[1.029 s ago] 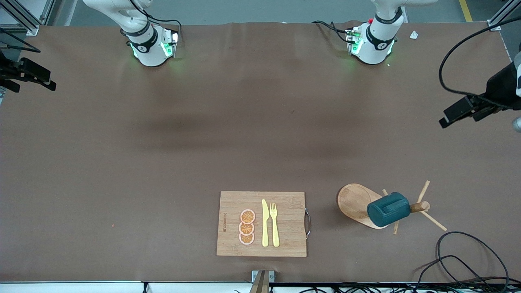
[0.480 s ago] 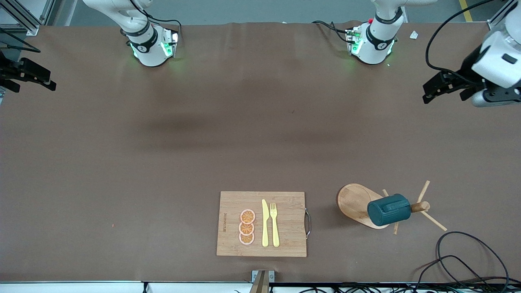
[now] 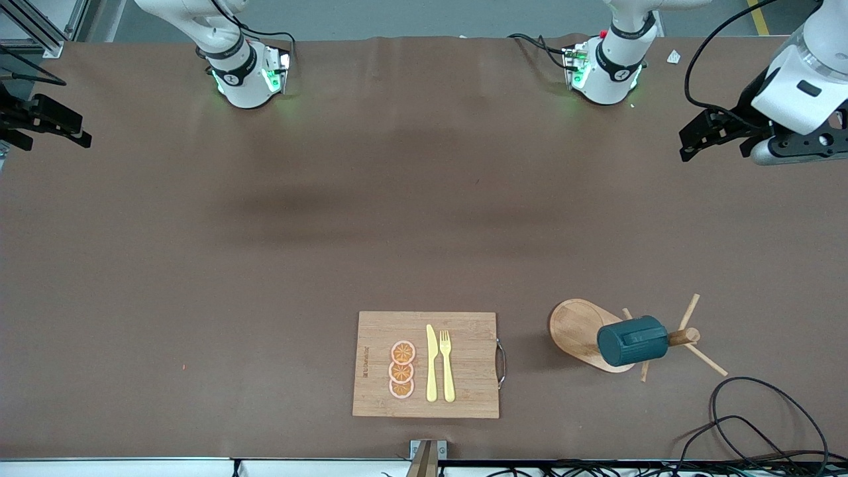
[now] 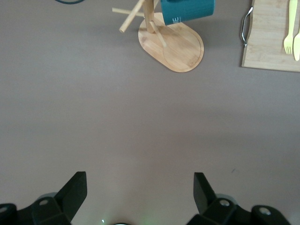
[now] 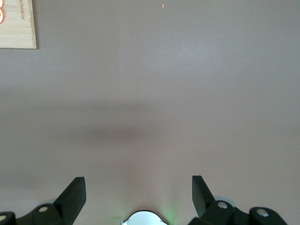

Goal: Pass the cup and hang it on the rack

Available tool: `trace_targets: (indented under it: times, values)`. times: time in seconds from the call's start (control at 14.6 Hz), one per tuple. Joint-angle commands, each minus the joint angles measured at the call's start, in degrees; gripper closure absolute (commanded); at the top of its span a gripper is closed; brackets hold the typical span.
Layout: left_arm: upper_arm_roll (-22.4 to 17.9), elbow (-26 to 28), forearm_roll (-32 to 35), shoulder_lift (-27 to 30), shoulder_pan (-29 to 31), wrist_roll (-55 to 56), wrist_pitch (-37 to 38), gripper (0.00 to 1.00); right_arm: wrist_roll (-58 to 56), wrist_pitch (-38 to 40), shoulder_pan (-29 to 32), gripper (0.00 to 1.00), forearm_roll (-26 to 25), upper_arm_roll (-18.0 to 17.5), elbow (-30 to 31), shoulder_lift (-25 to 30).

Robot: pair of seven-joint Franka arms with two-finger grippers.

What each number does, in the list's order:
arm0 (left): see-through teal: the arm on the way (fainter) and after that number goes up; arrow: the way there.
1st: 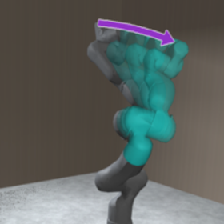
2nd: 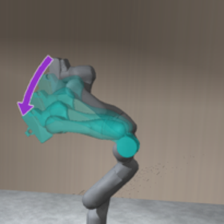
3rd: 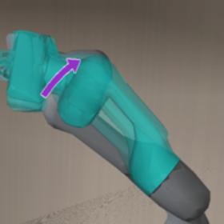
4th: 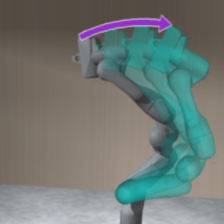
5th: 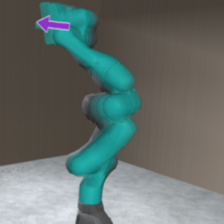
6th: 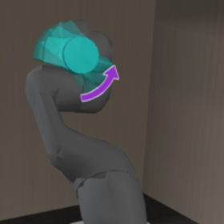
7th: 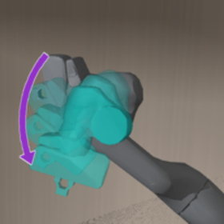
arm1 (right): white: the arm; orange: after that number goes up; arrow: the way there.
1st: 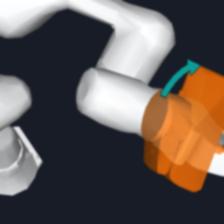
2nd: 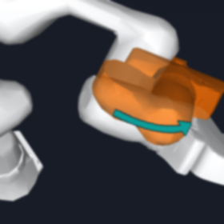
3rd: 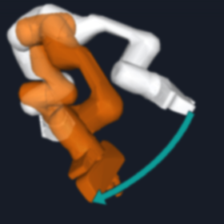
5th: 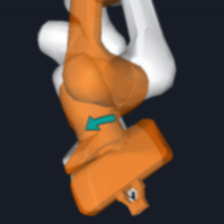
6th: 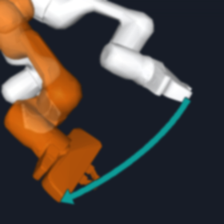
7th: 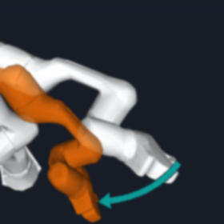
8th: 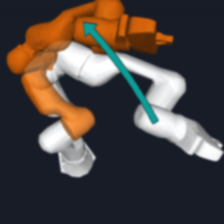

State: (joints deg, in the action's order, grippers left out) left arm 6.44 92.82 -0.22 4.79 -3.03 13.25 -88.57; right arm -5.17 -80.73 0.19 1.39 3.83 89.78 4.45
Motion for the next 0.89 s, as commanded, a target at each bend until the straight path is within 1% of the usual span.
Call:
trace_targets:
  times: [0.0,0.82]
  values:
    - [-0.03,-1.24,0.84,0.57,0.3,-0.6,-0.2,0.0,-0.54,-0.13,0.16,0.0,0.28,-0.23,1.28,1.26]
    - [0.15,-1.15,1.1,0.13,0.3,-0.86,2.61,0.0,-0.54,-0.39,0.07,0.0,0.28,-0.23,1.28,1.26]
